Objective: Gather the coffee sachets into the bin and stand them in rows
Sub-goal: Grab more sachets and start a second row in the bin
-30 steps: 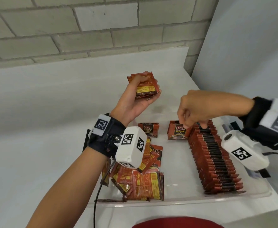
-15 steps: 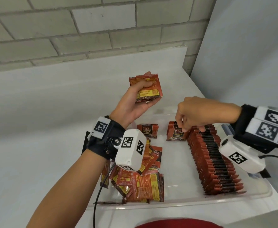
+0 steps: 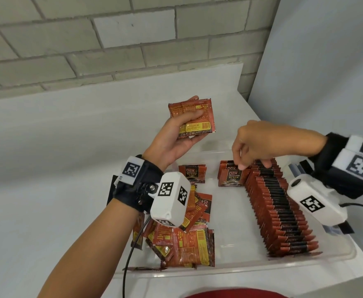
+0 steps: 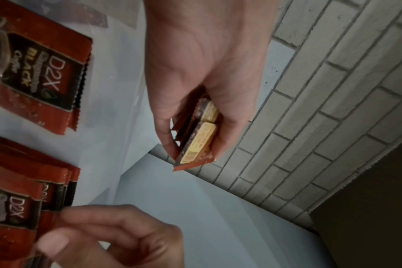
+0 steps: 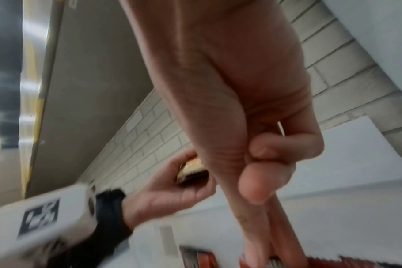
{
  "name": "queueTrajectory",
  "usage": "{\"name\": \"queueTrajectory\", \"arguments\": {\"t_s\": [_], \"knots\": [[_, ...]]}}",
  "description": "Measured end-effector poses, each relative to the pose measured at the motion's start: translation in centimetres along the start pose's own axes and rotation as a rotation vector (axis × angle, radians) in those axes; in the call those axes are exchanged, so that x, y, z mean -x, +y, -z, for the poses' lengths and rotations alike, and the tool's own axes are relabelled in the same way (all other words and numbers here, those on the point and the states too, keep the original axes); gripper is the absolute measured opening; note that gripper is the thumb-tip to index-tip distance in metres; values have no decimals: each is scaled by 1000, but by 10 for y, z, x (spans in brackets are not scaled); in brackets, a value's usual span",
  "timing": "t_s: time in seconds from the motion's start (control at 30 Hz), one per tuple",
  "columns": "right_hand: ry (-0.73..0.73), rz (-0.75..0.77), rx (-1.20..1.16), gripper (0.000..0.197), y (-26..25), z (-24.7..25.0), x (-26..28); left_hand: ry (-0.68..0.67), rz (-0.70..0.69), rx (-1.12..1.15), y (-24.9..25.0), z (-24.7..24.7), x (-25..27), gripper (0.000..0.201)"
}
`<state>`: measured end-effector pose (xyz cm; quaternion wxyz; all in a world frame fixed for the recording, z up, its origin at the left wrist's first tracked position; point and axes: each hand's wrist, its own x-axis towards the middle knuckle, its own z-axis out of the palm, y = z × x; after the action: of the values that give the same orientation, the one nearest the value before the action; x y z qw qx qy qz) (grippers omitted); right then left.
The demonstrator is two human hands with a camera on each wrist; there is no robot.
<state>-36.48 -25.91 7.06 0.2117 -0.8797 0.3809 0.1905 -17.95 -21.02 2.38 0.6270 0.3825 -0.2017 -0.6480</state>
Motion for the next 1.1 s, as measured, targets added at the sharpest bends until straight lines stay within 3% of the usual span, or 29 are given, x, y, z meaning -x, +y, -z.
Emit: {"name": "queueTrajectory", "arguments": {"t_s": [0.13, 0.27, 0.33, 0.43, 0.5, 0.67, 0.77, 0.9, 1.1], "knots": [[129, 44, -298, 1, 4, 18, 7, -39, 17, -57, 0, -1, 1, 21], [304, 91, -704, 24, 1, 21, 6, -120, -3, -85, -2, -4, 4, 31], [347, 109, -826, 31, -4, 17, 3, -162, -23, -80, -4, -5, 5, 37], [399, 117, -932, 31, -7, 9, -3, -199, -16, -97, -5, -7, 7, 29], [428, 116, -963, 31, -7, 7, -4, -197, 13, -117, -4, -8, 8, 22], [553, 184, -987, 24, -3, 11, 5, -156, 103, -110, -2, -7, 7, 53], [629, 270, -980, 16, -1, 15, 10, -127, 124, -36, -1, -7, 6, 47], [627, 318, -864, 16, -1, 14, 10, -161, 112, -5, -2, -10, 6, 25], [578, 324, -840, 28, 2, 10, 10, -199, 11, 29, -3, -6, 4, 38]]}}
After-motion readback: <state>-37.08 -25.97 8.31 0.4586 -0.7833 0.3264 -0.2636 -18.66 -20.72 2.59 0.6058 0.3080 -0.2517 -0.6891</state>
